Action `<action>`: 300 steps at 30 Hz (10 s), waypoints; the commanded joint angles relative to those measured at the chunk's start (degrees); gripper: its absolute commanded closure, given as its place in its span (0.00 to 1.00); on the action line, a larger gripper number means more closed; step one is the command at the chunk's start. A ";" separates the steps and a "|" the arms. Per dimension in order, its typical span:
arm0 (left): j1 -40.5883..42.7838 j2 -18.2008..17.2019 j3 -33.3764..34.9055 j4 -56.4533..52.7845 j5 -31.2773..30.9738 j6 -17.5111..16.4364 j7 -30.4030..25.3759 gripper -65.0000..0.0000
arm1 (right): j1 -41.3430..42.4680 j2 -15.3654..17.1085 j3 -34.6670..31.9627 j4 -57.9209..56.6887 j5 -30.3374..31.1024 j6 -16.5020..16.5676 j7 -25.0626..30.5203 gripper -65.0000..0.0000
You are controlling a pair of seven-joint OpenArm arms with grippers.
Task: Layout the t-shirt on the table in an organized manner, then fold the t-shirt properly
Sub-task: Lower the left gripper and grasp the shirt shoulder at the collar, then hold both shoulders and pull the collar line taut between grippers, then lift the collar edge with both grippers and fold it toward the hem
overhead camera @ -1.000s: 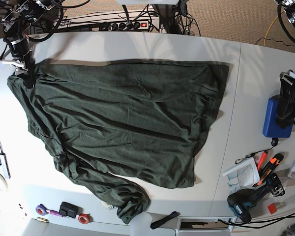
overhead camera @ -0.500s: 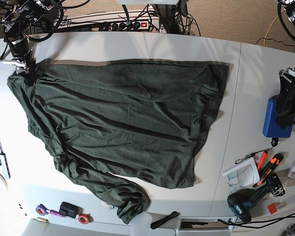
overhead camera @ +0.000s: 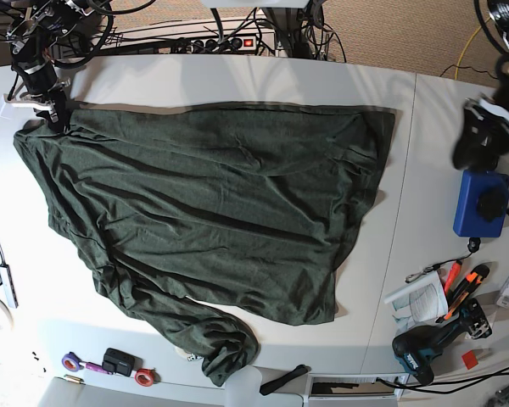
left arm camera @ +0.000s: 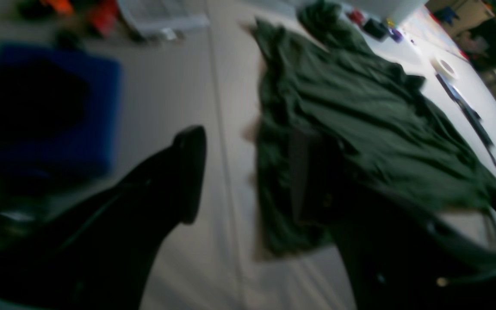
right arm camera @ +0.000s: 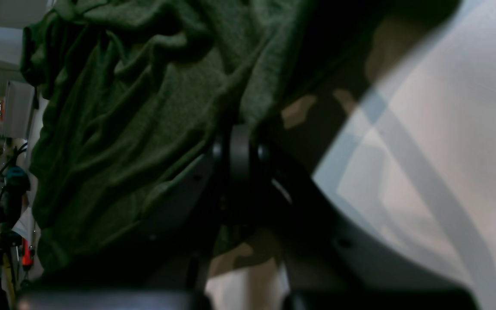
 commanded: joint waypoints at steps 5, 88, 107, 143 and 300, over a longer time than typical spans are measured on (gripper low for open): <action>1.29 1.05 7.54 0.74 0.09 3.13 -1.66 0.50 | 0.13 0.94 0.17 0.70 0.98 2.10 0.02 1.00; 1.57 6.58 22.53 0.33 25.51 18.29 -12.92 0.40 | -0.66 2.71 0.15 0.72 4.00 4.04 -2.40 1.00; 1.77 6.62 14.16 0.15 19.63 19.74 -8.59 0.40 | -0.66 2.71 0.15 0.72 3.98 4.04 -2.40 1.00; 0.28 6.75 20.74 -11.61 10.51 13.29 -1.49 0.40 | -0.66 2.71 0.15 0.72 3.98 4.04 -2.43 1.00; -13.03 6.73 18.95 -8.26 4.83 0.94 -6.12 1.00 | 7.17 5.27 -7.72 3.48 -15.30 -1.51 11.15 1.00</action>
